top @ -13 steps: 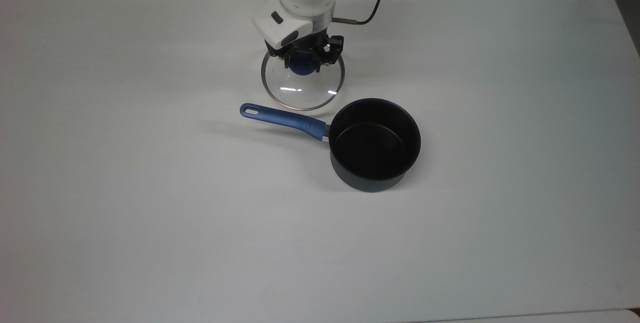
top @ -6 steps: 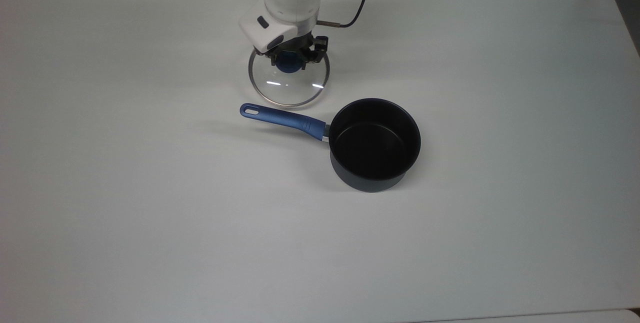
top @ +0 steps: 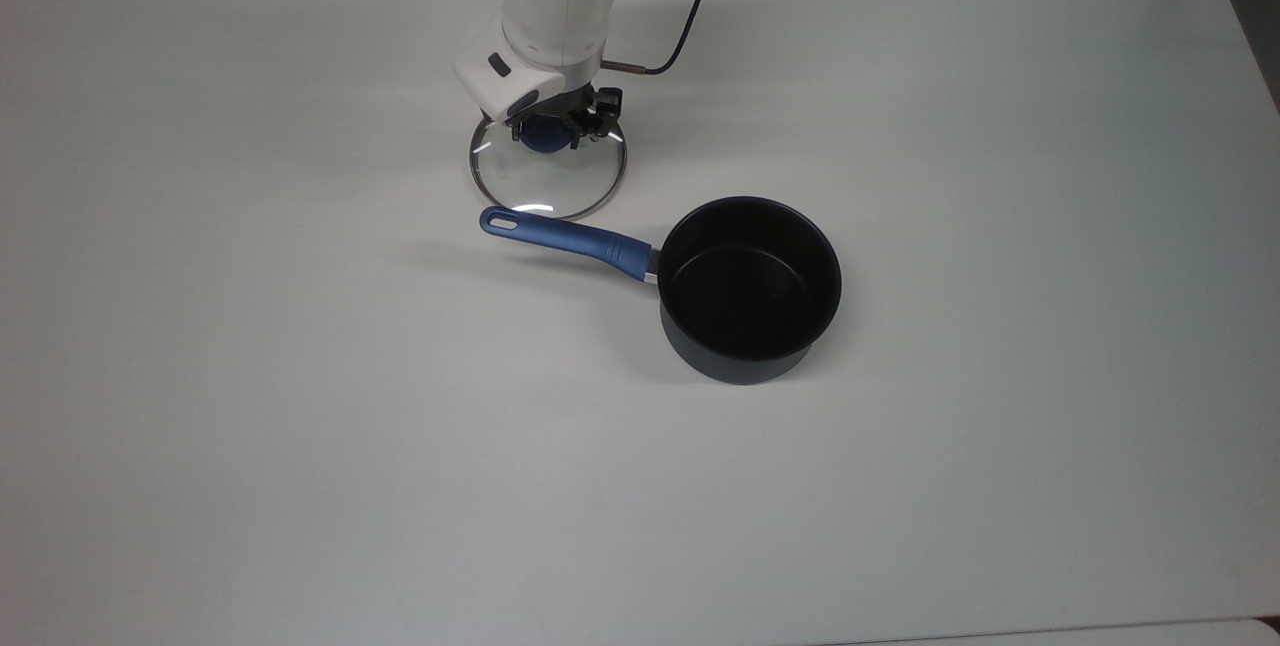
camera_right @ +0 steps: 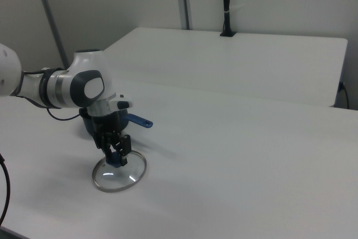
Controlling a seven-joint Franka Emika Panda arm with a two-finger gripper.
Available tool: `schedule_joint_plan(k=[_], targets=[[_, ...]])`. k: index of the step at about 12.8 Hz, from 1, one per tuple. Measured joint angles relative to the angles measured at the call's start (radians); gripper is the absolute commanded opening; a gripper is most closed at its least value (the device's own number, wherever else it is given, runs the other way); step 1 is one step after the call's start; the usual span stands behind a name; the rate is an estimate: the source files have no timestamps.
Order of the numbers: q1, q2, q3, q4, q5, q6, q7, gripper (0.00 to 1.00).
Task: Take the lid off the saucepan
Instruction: 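Open the gripper, release the lid knob, and raise the gripper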
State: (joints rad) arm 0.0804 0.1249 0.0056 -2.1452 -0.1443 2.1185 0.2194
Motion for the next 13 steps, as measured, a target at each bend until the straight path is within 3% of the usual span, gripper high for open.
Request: schedule_joint_plan(k=[2, 3, 6, 11, 13], targets=[[0.0, 0.0, 0.0, 0.0, -0.001, 0.0, 0.0, 0.94], [-0.001, 0.002, 0.0, -0.003, -0.001, 0.0, 0.0, 1.0], [-0.003, 0.007, 0.0, 0.033, -0.001, -0.007, 0.0, 1.0], [-0.005, -0.022, 0.033, 0.384, 0.006, -0.314, 0.0, 1.0], [-0.029, -0.03, 0.032, 0.465, 0.006, -0.397, -0.024, 1.0]])
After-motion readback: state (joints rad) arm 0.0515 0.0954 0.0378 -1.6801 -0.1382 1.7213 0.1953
